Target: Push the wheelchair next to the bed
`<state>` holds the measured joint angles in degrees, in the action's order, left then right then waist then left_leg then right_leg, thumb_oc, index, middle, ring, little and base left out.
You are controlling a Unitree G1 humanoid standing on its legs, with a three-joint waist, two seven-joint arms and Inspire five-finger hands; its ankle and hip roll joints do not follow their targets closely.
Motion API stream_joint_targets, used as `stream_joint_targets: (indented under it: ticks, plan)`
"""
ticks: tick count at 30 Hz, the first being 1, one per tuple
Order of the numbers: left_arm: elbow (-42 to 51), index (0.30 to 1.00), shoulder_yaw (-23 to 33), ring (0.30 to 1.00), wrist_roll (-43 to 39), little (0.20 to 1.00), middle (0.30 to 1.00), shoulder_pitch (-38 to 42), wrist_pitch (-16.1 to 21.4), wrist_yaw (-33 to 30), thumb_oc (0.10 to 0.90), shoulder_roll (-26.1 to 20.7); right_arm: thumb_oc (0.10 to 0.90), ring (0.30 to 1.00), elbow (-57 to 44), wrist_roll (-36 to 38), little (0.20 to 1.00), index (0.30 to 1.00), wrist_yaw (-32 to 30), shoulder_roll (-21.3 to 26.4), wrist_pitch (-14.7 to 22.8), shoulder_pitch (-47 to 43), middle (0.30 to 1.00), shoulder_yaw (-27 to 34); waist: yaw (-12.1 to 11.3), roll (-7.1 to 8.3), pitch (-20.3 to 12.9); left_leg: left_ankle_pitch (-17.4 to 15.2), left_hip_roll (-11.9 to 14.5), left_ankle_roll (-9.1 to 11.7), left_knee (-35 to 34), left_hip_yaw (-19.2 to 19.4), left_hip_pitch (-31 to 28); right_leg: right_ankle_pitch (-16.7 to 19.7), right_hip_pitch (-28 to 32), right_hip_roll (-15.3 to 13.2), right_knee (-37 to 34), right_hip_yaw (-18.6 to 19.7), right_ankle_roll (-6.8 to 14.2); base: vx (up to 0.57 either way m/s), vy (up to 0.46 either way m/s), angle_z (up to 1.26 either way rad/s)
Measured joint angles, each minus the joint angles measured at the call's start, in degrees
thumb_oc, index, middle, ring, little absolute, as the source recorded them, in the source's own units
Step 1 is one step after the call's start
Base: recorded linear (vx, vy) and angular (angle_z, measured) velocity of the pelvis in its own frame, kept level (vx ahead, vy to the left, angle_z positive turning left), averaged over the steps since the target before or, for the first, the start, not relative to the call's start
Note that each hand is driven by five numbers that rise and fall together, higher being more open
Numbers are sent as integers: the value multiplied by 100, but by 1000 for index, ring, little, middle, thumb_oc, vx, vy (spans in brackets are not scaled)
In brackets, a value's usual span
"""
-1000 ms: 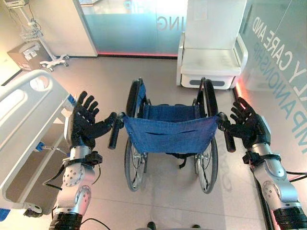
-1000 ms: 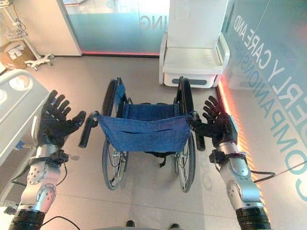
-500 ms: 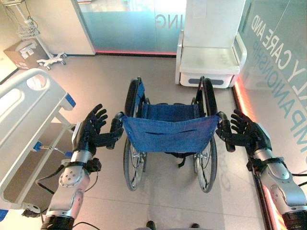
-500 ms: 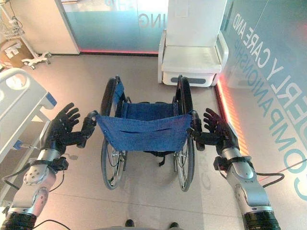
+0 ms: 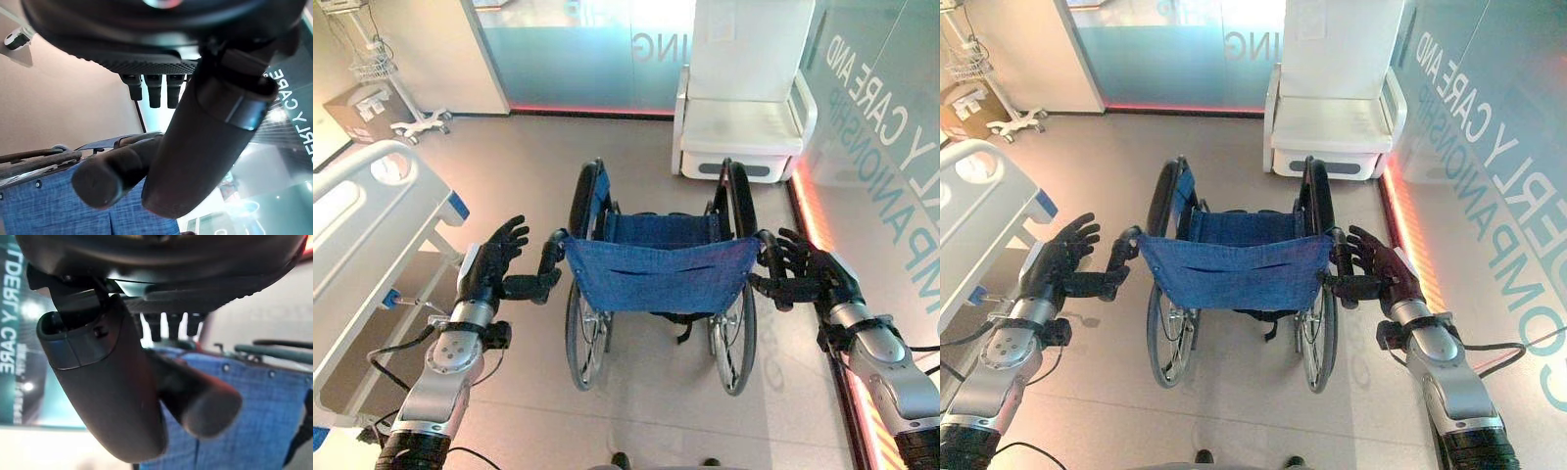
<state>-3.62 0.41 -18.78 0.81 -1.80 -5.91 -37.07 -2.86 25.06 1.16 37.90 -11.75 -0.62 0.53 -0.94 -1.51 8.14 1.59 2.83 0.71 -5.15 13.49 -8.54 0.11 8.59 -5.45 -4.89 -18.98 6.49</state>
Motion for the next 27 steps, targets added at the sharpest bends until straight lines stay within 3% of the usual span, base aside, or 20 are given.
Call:
stream_joint_targets:
  ticks: [13,21,27]
  plan:
    - [-798,900,-651,900,49,900,900,761,-653,78,800,-19,800,900,453,-244,900,900,130,218,-577,-768,900,-612,67,3,-144,0,7,0,0,80,-66,27,18,8,6,98,-10,2,-2,-3]
    - [-1380,900,-920,900,15,900,900,1498,-1543,428,800,-244,800,900,947,-244,900,900,228,477,-1189,-1677,900,-1217,147,-39,-187,4,9,0,3,76,-114,39,69,10,2,106,-10,0,0,0]
    - [-2296,900,-1373,900,-2,900,900,2654,-2536,861,800,-352,800,900,1470,-267,900,900,318,616,-1946,-2742,900,-1846,177,-83,-224,7,21,2,41,72,-104,49,82,22,0,99,-24,-4,-3,1]
